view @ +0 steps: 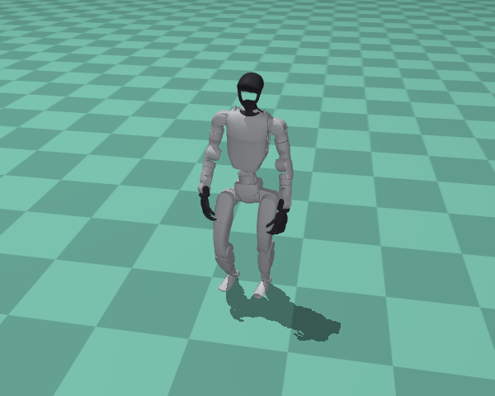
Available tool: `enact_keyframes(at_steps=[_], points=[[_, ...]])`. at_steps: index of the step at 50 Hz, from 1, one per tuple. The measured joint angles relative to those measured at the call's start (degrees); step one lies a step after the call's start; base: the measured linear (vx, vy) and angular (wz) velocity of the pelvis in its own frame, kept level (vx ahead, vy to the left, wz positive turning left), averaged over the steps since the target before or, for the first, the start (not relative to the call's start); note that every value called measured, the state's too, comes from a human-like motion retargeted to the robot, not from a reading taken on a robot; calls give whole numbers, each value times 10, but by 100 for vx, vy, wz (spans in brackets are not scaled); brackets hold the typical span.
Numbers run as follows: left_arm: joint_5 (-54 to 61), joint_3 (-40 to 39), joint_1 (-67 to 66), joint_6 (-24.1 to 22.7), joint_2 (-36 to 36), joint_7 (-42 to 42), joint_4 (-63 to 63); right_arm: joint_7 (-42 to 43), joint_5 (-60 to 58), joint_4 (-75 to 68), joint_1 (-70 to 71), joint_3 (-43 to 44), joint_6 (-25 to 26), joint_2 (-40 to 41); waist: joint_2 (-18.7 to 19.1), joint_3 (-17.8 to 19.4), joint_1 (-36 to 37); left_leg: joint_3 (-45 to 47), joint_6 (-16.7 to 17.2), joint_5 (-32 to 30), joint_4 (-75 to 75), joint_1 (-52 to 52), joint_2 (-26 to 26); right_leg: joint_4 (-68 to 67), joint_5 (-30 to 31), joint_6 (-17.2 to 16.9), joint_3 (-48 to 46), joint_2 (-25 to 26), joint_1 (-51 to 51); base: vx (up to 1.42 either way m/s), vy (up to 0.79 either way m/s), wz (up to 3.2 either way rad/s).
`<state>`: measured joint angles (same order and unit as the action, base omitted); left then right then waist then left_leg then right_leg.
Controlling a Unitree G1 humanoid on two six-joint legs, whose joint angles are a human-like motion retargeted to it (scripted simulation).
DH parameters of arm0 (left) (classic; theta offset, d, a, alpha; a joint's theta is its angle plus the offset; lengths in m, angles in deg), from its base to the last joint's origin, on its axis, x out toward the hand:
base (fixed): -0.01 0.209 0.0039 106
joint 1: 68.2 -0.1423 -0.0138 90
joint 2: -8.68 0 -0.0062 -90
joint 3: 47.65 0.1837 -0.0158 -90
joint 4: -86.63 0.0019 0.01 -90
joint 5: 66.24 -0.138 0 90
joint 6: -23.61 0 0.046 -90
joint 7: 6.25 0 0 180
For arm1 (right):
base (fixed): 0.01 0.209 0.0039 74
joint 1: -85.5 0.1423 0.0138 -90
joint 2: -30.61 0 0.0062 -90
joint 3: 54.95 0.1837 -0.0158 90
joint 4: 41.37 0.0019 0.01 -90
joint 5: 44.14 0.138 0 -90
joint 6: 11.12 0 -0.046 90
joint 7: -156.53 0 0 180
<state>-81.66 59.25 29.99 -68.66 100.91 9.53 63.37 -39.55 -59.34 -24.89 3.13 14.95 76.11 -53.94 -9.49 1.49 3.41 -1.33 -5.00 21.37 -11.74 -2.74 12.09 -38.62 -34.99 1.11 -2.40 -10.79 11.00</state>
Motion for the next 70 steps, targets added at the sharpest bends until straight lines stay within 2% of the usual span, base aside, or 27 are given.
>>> enact_keyframes(at_steps=[13, 25, 29, 34, 39, 40, 42, 44, 46, 48, 50, 52, 56, 60, 64, 66, 68, 70], points=[[-24, 9, -3, 8, -15, 19, 33, 0, -18, 7, 7, -10, 4, -3, 21, 11, 22, -18, 20, 35, -78, 39, -25, 40, 18, 5, -44, 17, -31, -2, -2, 33], [-7, 50, 33, -1, -19, -16, 30, 18, -4, 41, 49, -12, 1, -8, 40, 31, 9, -23, 21, 60, -153, 121, -19, -64, 40, 12, -58, -3, 51, -21, 8, 51], [-1, 70, 50, -4, -11, -33, 22, 26, 10, 51, 58, -15, 4, -10, 27, 41, -15, -40, 26, 26, -146, 148, 8, -130, 53, -30, 16, 0, 116, -27, 5, 96], [11, 82, 62, -6, 4, -53, 6, 35, 33, 53, 64, -19, 9, -8, 1, 33, -22, -58, 43, -38, -94, 176, 40, -263, 21, -23, 27, -44, 152, -26, -5, 78], [23, 85, 61, -13, 14, -65, -11, 46, 55, 46, 59, -15, 12, -4, -32, 7, -13, -92, 68, -142, 15, 185, 71, -358, 27, -36, 53, -61, 113, -32, -14, 88], [26, 85, 62, -15, 17, -66, -15, 49, 60, 43, 61, -14, 12, -3, -34, 0, -7, -103, 74, -180, 74, 172, 66, -361, 36, -41, 59, -53, 101, -37, -17, 80], [28, 84, 56, -18, 15, -71, -19, 58, 67, 42, 55, -13, 11, -1, -54, -8, -1, -108, 82, -212, 90, 187, 85, -358, 41, -61, 75, -53, 63, -41, -16, 80], [35, 80, 57, -18, 16, -75, -21, 66, 76, 42, 59, -13, 9, 0, -55, -10, 12, -111, 92, -238, 109, 197, 78, -321, 39, -70, 83, -32, 22, -44, -16, 56], [42, 74, 57, -17, 13, -81, -20, 73, 83, 48, 63, -13, 6, -2, -58, -9, 21, -98, 99, -250, 101, 220, 78, -273, 10, -70, 86, -22, -15, -48, -14, 59], [50, 71, 54, -16, 7, -89, -20, 81, 87, 57, 66, -14, 1, -4, -69, -6, 19, -36, 78, -250, 87, 243, 75, -231, -47, -61, 76, -32, -36, -53, -12, 94], [59, 66, 54, -13, 3, -96, -19, 88, 89, 69, 77, -14, -5, -11, -75, -1, 7, 83, 14, -200, 76, 257, 49, -191, -114, -43, 48, -45, -43, -56, -9, 90], [65, 55, 64, -10, -3, -99, -14, 90, 91, 77, 104, -16, -9, -22, -23, 16, 20, 99, 4, -100, 0, 294, -20, -126, -134, -9, 32, 17, -50, -58, -6, -1], [63, 50, 48, -7, -25, -101, -5, 93, 92, 85, 117, -20, -13, -30, 7, 34, 9, 127, 4, -36, -45, 330, -61, -99, -148, 15, 1, 41, -26, -60, -5, 27], [55, 44, 34, -2, -43, -90, 11, 87, 92, 79, 112, -18, -12, -39, 24, 45, -1, 152, -1, 13, -126, 344, -93, -83, -123, 17, -18, 51, -2, -53, -4, 20], [47, 40, 19, 2, -46, -77, 29, 77, 88, 69, 81, -11, -8, -43, 34, 53, -3, 162, -13, 74, -305, 346, -136, -63, -84, 14, -23, 64, 9, -47, -4, -3], [44, 39, 15, 4, -43, -72, 37, 72, 85, 63, 63, -7, -5, -44, 46, 55, -1, 161, -18, 107, -403, 339, -171, -49, -61, 16, -24, 82, 15, -44, -2, -25], [43, 36, 19, 5, -37, -66, 46, 65, 83, 56, 48, 2, 0, -48, 81, 52, 10, 146, -16, 145, -496, 326, -231, 9, -16, 23, -25, 134, 6, -42, -1, -54], [44, 34, 18, 7, -35, -67, 50, 62, 82, 46, 29, 10, 5, -50, 96, 50, 8, 138, -17, 164, -561, 300, -259, 17, 5, 26, -30, 154, 17, -42, 0, -30]])
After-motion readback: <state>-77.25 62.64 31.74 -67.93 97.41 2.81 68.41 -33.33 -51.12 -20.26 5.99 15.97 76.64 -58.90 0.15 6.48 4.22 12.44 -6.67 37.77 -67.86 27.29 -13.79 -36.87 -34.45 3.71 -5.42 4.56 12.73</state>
